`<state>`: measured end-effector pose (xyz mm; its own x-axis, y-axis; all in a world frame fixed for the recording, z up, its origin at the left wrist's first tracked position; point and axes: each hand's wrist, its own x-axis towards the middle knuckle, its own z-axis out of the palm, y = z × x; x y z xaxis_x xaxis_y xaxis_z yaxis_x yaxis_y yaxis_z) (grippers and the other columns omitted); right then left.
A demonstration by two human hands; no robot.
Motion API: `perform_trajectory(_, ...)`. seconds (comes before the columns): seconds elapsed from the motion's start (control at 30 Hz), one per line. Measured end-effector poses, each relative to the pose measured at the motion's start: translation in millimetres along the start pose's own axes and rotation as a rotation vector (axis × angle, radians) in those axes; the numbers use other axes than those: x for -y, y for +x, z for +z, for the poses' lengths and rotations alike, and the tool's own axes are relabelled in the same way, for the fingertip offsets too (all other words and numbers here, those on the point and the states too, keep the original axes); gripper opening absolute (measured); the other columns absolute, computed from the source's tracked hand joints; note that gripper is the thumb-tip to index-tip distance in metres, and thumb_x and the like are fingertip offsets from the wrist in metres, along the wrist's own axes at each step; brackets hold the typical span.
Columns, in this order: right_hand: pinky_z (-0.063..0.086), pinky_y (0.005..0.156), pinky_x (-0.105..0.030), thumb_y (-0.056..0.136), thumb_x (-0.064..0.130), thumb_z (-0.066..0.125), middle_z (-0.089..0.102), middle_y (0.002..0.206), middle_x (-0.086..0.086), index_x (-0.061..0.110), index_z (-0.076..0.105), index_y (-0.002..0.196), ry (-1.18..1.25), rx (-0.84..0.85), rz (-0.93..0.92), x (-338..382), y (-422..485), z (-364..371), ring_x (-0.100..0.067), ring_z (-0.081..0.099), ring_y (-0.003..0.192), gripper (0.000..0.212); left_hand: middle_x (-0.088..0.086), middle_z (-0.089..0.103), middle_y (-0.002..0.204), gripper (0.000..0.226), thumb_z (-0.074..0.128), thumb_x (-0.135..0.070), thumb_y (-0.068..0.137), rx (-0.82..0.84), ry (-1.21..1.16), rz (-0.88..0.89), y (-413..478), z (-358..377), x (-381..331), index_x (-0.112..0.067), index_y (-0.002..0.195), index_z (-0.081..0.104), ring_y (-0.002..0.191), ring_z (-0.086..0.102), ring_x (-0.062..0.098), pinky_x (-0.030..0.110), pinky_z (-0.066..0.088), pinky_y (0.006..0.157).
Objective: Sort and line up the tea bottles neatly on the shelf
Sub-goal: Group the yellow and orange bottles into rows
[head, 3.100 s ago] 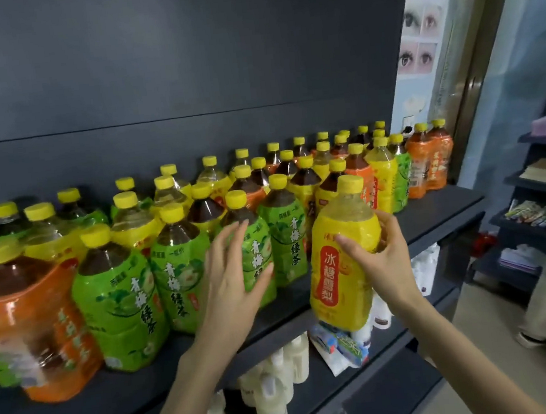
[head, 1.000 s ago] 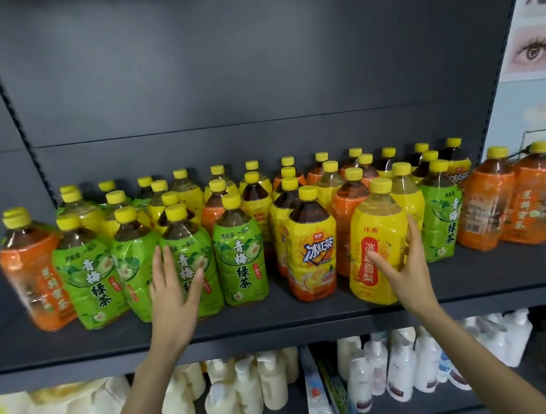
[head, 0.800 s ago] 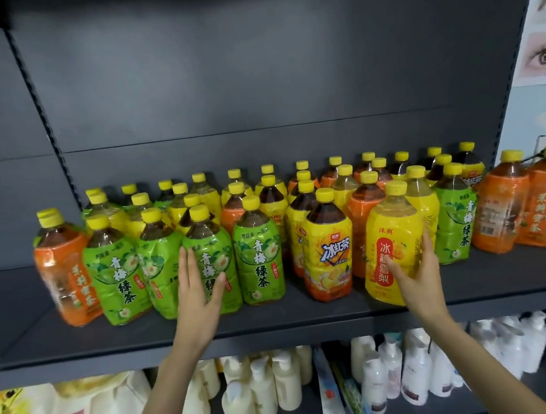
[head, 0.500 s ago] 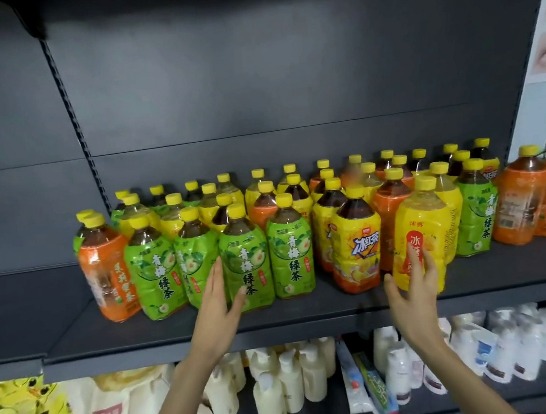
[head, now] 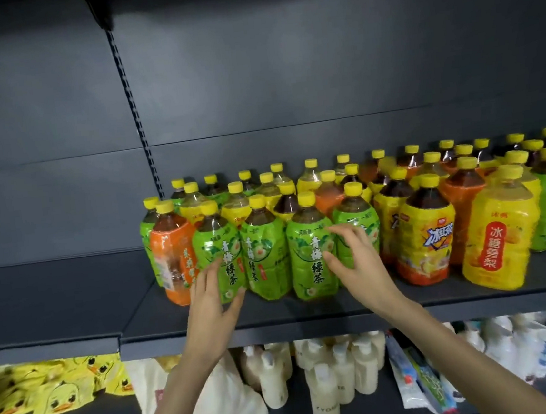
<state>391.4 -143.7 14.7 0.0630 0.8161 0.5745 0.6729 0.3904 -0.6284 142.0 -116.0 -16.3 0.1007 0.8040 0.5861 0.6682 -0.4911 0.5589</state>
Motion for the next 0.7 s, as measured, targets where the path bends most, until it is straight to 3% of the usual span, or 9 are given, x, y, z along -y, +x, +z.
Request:
perform_trajectory(0.07,0.027,0.098,-0.003,0.093,0.020,0.058,0.035,0.131,0.010,0.023,0.040,0.138,0.005,-0.020,-0.010,8.3,18.9,7.7,0.011,0.033,0.107,0.049,0.003,0.041,0.140,0.060,0.062,-0.023,0.089,-0.019,-0.021,0.007,12.9,-4.7,2.2,-0.015,0.142,0.035,0.132,0.032,0.015,0.023,0.024,0.104)
perform_trajectory(0.1,0.027,0.098,-0.003,0.093,0.020,0.058,0.033,0.135,0.008,0.023,0.037,0.141,0.012,-0.035,-0.006,11.4,29.3,10.8,0.011,0.033,0.107,0.053,0.002,0.041,0.139,0.059,0.063,-0.021,0.089,-0.044,-0.041,0.009,21.6,-6.0,2.3,-0.015,0.141,0.036,0.130,0.032,0.013,0.019,0.022,0.103)
perform_trajectory(0.17,0.030,0.100,-0.017,0.093,0.022,0.058,0.029,0.143,0.003,0.025,0.030,0.145,0.019,-0.044,0.018,15.6,49.8,16.4,0.002,0.034,0.116,0.058,0.002,0.041,0.139,0.060,0.066,-0.020,0.087,-0.118,-0.071,0.004,38.7,-6.6,3.7,-0.015,0.140,0.038,0.128,0.031,0.009,0.013,0.020,0.102)
perform_trajectory(0.27,0.029,0.102,-0.030,0.093,0.028,0.058,0.020,0.152,0.004,0.029,0.019,0.149,0.025,-0.009,0.053,12.5,75.0,28.4,-0.011,0.032,0.132,0.068,0.003,0.035,0.143,0.067,0.068,-0.021,0.085,-0.211,-0.092,-0.044,58.2,-1.9,15.6,-0.017,0.142,0.034,0.133,0.028,0.017,0.032,0.024,0.110)
perform_trajectory(0.37,0.031,0.106,-0.040,0.091,0.030,0.060,0.024,0.155,0.003,0.028,0.016,0.149,-0.009,-0.004,0.066,3.4,88.9,41.7,-0.016,0.031,0.137,0.073,0.008,0.024,0.149,0.077,0.070,-0.028,0.083,-0.301,-0.030,-0.114,67.5,4.5,35.2,-0.016,0.145,0.027,0.136,0.020,0.025,0.040,0.018,0.112)
perform_trajectory(0.53,0.040,0.104,-0.047,0.088,0.033,0.063,0.033,0.150,0.000,0.024,0.025,0.145,-0.083,-0.083,0.034,-9.2,92.3,53.6,-0.020,0.041,0.132,0.069,0.008,0.013,0.153,0.101,0.061,-0.062,0.072,-0.377,-0.237,-0.355,76.8,-2.4,76.6,-0.018,0.149,0.012,0.140,0.013,0.026,0.047,0.018,0.111)
perform_trajectory(0.6,0.044,0.101,-0.047,0.086,0.032,0.065,0.028,0.149,-0.008,0.019,0.030,0.143,-0.171,-0.158,-0.006,-10.4,92.0,56.9,-0.025,0.041,0.129,0.068,0.007,0.018,0.152,0.108,0.061,-0.070,0.070,-0.329,-0.372,-0.403,80.0,-7.8,93.4,-0.020,0.150,0.007,0.140,0.021,0.024,0.045,0.022,0.113)
perform_trajectory(0.7,0.039,0.103,-0.056,0.084,0.025,0.069,0.028,0.144,-0.019,0.013,0.036,0.137,-0.363,-0.328,-0.158,-3.6,92.8,67.1,-0.033,0.033,0.132,0.064,0.002,0.038,0.143,0.101,0.073,-0.052,0.073,-0.203,-0.517,-0.401,83.0,-12.6,114.4,-0.025,0.147,0.010,0.127,0.045,0.017,0.044,0.040,0.105)
